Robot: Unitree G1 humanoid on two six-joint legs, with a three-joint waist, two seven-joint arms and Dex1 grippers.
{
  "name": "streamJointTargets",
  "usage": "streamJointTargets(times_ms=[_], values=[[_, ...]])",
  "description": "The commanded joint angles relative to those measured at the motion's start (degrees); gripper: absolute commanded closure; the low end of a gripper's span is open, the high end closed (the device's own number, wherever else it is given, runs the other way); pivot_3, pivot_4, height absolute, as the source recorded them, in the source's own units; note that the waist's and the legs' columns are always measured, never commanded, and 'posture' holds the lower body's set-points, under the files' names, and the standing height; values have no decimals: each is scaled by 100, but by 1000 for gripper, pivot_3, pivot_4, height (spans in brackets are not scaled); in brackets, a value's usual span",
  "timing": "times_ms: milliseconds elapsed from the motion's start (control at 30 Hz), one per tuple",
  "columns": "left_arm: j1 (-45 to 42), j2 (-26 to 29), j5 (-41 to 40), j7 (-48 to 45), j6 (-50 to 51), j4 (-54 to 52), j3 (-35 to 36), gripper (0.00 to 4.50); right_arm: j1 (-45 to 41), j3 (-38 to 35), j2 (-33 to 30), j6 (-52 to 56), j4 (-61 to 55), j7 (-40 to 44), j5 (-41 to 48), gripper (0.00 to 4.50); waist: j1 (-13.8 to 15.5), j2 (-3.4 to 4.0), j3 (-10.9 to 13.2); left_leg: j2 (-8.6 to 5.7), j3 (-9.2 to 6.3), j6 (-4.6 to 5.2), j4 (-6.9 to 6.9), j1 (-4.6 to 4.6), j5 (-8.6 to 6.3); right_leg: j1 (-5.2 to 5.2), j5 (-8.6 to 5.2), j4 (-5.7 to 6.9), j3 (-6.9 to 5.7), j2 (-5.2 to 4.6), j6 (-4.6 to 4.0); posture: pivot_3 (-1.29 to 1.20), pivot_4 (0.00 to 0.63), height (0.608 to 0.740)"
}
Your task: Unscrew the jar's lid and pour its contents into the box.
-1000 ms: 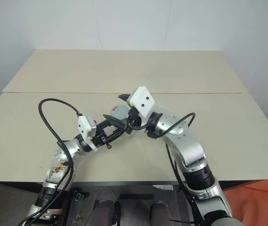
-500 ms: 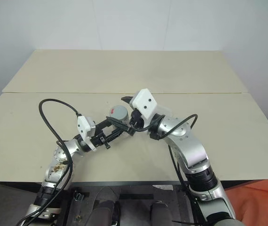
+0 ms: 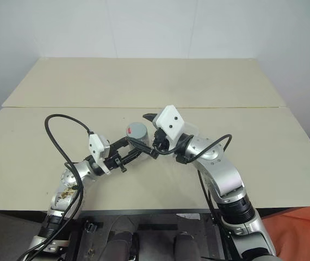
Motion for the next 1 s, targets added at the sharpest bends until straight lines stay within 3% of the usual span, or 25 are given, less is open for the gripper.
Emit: streamJointTargets(times_ms=[33, 467, 1000], values=[[-53, 62, -111, -72, -204, -136, 134, 2616, 12, -379, -114, -134, -50, -85, -31, 34, 0, 0, 0, 0, 0, 0, 0, 0, 0, 0, 0, 0, 0, 0, 0, 0, 150, 740], [-12, 72, -106, -87, -226, -119, 141, 2616, 152, -453, -331, -196, -113, -43, 25, 34, 1, 0, 0, 0, 0, 0, 0, 0, 0, 0, 0, -1, 0, -1, 0, 0, 150, 740], [-2, 60, -43, -109, -282, -88, 132, 2616, 409, -571, -711, -141, -576, 704, 521, 34, 0, 0, 0, 0, 3, 0, -1, 0, 0, 1, 0, -3, 0, 0, 0, 0, 150, 740]])
